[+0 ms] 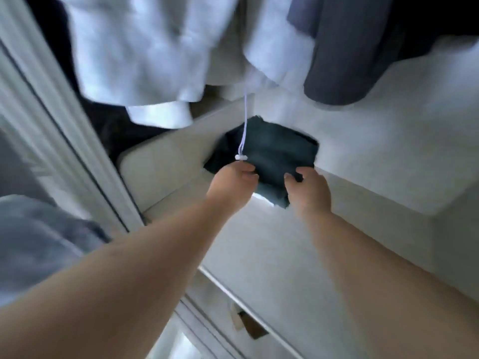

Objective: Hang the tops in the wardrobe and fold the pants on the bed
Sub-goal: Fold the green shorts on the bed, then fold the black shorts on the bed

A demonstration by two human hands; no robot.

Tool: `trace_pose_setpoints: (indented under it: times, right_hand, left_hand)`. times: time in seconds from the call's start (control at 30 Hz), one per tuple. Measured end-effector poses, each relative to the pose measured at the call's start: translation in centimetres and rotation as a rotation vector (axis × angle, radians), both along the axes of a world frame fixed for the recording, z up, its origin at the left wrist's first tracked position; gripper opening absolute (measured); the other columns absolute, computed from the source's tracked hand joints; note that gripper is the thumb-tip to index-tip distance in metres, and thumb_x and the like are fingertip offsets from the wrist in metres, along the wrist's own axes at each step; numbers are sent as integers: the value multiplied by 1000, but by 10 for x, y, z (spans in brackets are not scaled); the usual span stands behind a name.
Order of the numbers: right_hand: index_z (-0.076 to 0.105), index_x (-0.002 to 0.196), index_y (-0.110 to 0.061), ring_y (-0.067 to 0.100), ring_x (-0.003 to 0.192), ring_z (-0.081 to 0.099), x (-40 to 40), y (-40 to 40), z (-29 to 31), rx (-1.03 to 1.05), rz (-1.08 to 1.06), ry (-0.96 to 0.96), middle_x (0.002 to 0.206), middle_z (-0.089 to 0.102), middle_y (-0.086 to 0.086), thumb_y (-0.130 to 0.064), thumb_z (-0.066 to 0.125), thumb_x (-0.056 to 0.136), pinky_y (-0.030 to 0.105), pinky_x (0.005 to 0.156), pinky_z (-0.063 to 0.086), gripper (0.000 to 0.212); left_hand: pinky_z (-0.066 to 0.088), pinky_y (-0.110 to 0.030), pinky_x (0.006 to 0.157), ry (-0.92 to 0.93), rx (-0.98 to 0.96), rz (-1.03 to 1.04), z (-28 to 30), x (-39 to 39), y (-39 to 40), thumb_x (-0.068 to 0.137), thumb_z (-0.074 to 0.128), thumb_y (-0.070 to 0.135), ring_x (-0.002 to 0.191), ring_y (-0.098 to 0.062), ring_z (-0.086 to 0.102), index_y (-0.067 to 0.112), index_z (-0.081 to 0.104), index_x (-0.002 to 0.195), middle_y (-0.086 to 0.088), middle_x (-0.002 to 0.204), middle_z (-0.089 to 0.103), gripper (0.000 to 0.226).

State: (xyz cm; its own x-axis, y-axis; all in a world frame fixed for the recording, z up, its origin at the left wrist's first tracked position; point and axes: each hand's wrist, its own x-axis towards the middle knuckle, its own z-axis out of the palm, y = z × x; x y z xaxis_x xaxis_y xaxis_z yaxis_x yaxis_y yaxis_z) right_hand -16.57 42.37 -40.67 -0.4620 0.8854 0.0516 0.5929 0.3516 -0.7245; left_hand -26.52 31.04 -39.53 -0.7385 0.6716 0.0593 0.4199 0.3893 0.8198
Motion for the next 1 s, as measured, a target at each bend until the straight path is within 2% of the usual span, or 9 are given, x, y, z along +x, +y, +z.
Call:
trace_pose_setpoints:
  times: [0.1, 0.2, 0.27, 0.43, 0.53, 0.63, 0.73, 0.87, 1.0]
  right_hand:
    - [54, 130, -15, 29, 119, 51, 15, -74, 31, -8, 104, 66, 130, 55, 12, -34, 56, 92, 30, 92, 40, 43]
    - [56, 128, -13, 25, 117, 53, 43, -159, 67, 13, 332, 74, 128, 58, 9, -28, 58, 91, 27, 88, 39, 39]
    - [57, 126, -14, 23, 117, 53, 58, -211, 95, 12, 465, 94, 127, 58, 7, -27, 60, 91, 29, 94, 39, 38]
    - [60, 121, -23, 14, 117, 51, 69, -362, 179, 131, 887, 151, 125, 58, -3, -28, 62, 89, 23, 89, 35, 32]
    - [58, 121, -31, 8, 110, 51, 70, -440, 218, 160, 1059, 161, 125, 55, -9, -31, 60, 89, 23, 91, 35, 33]
    - [58, 121, -33, 6, 108, 50, 75, -543, 246, 165, 1224, 196, 123, 52, -13, -33, 59, 89, 25, 95, 39, 32]
    - [58, 121, -31, 8, 117, 49, 92, -633, 260, 187, 1368, 212, 125, 52, -10, -30, 60, 90, 26, 98, 38, 32]
    - [59, 120, -27, 14, 122, 48, 144, -796, 268, 218, 1589, 216, 120, 52, -8, -26, 59, 90, 32, 101, 39, 30]
    - [60, 118, -24, 19, 118, 50, 210, -929, 257, 220, 1762, 180, 124, 54, 0, -24, 61, 90, 32, 99, 40, 29]
  left_hand:
    - [41, -20, 70, 24, 15, 37, 42, 46, -78, 89, 56, 16, 83, -18, 59, 21, 69, 101, -1, 93, 66, 18]
    - [50, -27, 83, -43, 10, 104, 80, 78, -170, 88, 57, 12, 94, -23, 67, 12, 70, 103, -6, 93, 71, 20]
    - [52, -30, 86, -73, -14, 172, 108, 95, -236, 88, 57, 13, 93, -21, 67, 18, 69, 101, -1, 87, 68, 18]
    - [47, -20, 79, -4, -39, 340, 175, 129, -410, 91, 57, 20, 92, -13, 65, 20, 68, 107, 9, 88, 65, 20]
    - [44, -14, 74, -5, -57, 425, 204, 153, -499, 91, 58, 26, 87, -5, 62, 25, 67, 107, 20, 81, 61, 18]
    - [45, -11, 63, -28, -83, 617, 217, 188, -618, 91, 57, 30, 86, -8, 63, 30, 66, 104, 21, 81, 59, 15]
    - [49, -16, 70, -49, -119, 810, 216, 234, -731, 90, 58, 27, 87, -10, 62, 27, 67, 104, 18, 85, 60, 16]
    - [49, -21, 77, -84, -132, 1125, 210, 346, -914, 88, 61, 23, 85, -13, 64, 25, 69, 96, 13, 80, 63, 11]
    - [50, -20, 70, -170, -128, 1343, 203, 468, -1047, 89, 60, 23, 81, -10, 66, 30, 64, 89, 4, 91, 69, 8]
